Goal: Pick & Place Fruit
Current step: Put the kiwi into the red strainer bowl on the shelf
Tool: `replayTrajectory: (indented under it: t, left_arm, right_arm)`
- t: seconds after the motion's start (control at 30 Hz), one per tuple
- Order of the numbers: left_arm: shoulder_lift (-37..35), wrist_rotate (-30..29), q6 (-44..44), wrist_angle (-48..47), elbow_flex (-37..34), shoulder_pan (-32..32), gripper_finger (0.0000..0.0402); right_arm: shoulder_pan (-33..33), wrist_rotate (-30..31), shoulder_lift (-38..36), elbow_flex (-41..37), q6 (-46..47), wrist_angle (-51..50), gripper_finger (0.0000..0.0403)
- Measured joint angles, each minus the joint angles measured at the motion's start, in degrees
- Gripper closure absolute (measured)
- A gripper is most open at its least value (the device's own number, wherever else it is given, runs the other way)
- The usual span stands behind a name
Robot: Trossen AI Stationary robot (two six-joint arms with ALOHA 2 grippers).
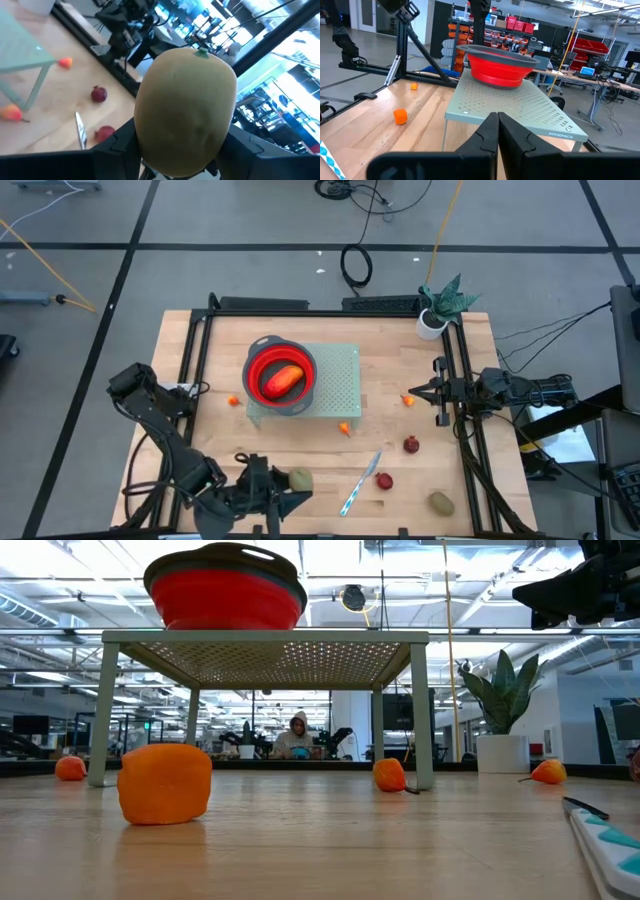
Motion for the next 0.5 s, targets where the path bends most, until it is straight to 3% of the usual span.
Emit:
replayTrajectory:
  t: [0.5]
  left_arm:
    - [0.0, -2.5, 1.5, 6.0, 0.0, 0.0, 0.0216]
  right_arm:
    - [0.0, 0.0, 0.0, 0.0, 0.0, 0.0, 0.0403]
